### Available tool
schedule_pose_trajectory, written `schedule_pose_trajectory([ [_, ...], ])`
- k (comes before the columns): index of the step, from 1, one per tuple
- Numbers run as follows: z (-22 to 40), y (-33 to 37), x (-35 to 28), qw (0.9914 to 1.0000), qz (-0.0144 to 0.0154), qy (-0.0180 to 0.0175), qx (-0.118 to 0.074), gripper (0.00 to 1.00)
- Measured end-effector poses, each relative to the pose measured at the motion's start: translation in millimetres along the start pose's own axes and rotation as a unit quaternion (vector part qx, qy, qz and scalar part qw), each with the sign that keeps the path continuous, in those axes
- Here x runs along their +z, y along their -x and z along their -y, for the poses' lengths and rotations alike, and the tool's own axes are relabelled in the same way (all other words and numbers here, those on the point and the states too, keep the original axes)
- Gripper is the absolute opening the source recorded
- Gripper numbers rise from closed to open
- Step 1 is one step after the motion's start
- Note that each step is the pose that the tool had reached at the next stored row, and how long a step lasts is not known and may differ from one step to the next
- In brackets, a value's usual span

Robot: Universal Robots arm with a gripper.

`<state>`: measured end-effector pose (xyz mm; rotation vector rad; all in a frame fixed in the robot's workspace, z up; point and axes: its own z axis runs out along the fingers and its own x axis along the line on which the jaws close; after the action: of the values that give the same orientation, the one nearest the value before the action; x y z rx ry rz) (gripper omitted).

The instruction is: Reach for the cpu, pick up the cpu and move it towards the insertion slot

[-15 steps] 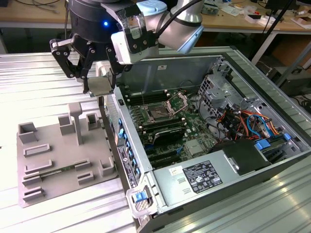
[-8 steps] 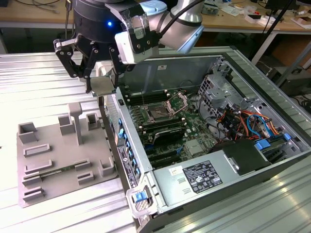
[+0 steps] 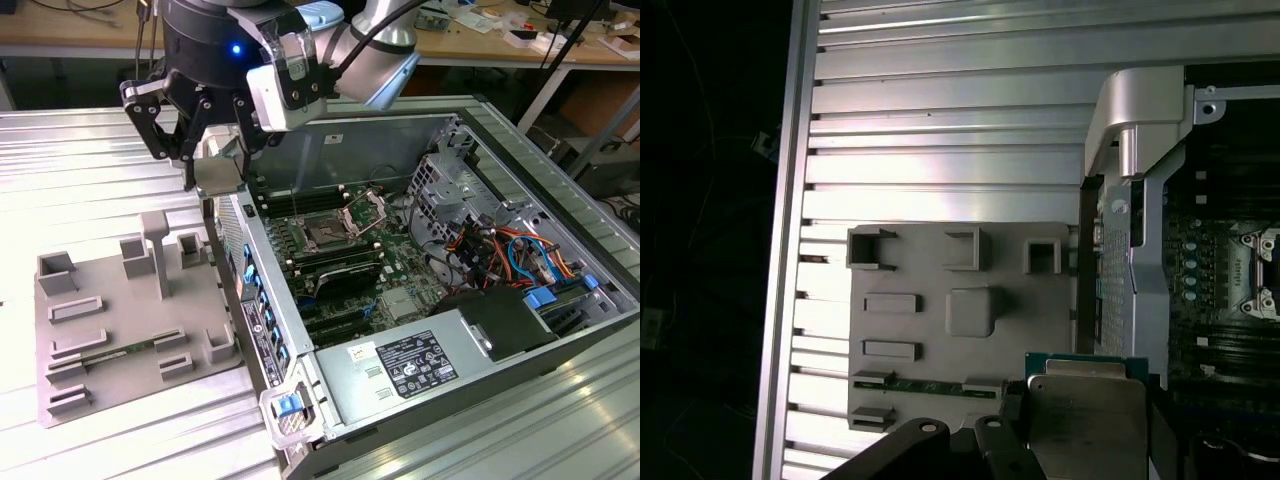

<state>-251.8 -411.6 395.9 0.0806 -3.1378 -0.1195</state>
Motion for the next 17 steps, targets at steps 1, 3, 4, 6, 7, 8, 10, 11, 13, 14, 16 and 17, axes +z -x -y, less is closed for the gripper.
schedule_pose_trajectory([
  [1, 0.0, 0.7, 0.0, 1.00000, 0.0000, 0.0000, 0.000, 0.55],
  [3, 0.1, 2.4, 0.0, 1.00000, 0.0000, 0.0000, 0.000, 0.55],
  [4, 0.2, 3.2, 0.0, 1.00000, 0.0000, 0.0000, 0.000, 0.55],
  [6, 0.3, 4.7, 0.1, 1.00000, 0.0000, 0.0001, 0.000, 0.55],
  [7, 0.3, 5.4, 0.0, 1.00000, 0.0000, 0.0000, 0.000, 0.55],
  [8, 0.3, 6.2, 0.0, 1.00000, 0.0000, 0.0000, 0.000, 0.55],
  [10, 0.4, 7.9, 0.1, 1.00000, 0.0000, 0.0000, 0.000, 0.55],
  [11, 0.5, 9.1, 0.1, 1.00000, 0.0000, 0.0000, 0.000, 0.55],
  [13, 0.6, 11.1, 0.1, 1.00000, 0.0000, 0.0001, 0.000, 0.55],
  [14, 0.7, 12.7, 0.1, 1.00000, 0.0000, 0.0000, 0.000, 0.55],
  [16, 0.8, 14.7, 0.1, 1.00000, 0.0000, 0.0000, 0.000, 0.55],
  [17, 0.8, 15.7, 0.1, 1.00000, 0.0000, 0.0000, 0.000, 0.55],
])
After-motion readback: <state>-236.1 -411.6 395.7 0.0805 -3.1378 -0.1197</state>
